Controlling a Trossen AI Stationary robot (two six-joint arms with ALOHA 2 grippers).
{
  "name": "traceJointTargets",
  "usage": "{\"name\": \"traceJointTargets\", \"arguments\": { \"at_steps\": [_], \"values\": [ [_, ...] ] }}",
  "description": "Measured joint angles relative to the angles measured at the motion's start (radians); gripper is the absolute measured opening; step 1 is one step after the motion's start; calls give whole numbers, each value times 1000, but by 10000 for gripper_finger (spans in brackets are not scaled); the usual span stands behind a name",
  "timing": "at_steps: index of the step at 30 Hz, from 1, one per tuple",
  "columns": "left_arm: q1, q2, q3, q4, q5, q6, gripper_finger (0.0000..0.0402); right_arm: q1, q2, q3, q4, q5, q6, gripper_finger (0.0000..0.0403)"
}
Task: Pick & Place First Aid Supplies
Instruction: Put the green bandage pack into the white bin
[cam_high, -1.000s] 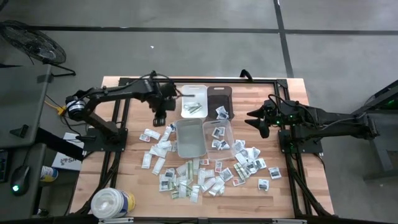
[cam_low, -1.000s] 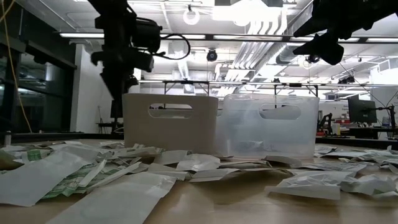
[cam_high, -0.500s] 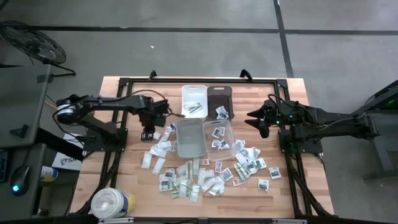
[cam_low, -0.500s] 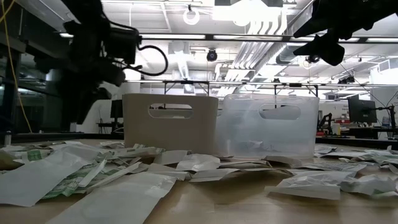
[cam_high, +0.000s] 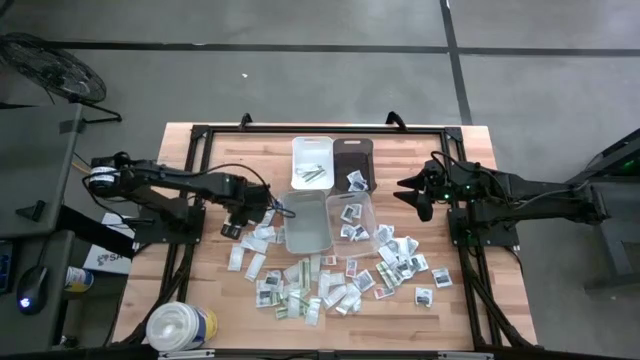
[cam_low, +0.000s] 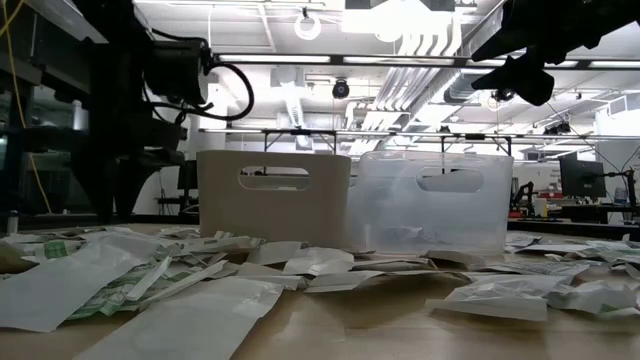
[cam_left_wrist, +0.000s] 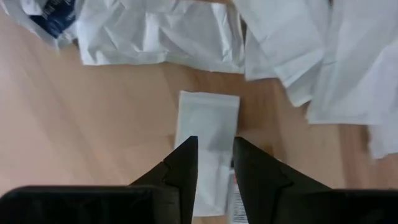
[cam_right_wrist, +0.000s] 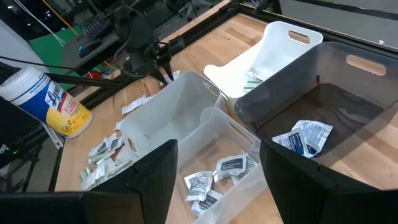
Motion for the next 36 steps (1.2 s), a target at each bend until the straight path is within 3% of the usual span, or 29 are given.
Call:
{"name": "traceJointTargets", "arguments": {
  "at_steps": [12, 22, 32, 36],
  "values": [
    [-94, 38, 0, 25, -52, 68, 99, 0, 0, 0, -3, -4, 0, 222],
    [-98, 41, 0, 35, -59, 62, 103, 0, 0, 0, -21, -8, 0, 222],
    [-98, 41, 0, 7, -87, 67, 215, 0, 0, 0, -22, -8, -5, 222],
    [-98, 49, 0, 17, -131, 67, 232, 0, 0, 0, -22, -8, -7, 222]
  ]
}}
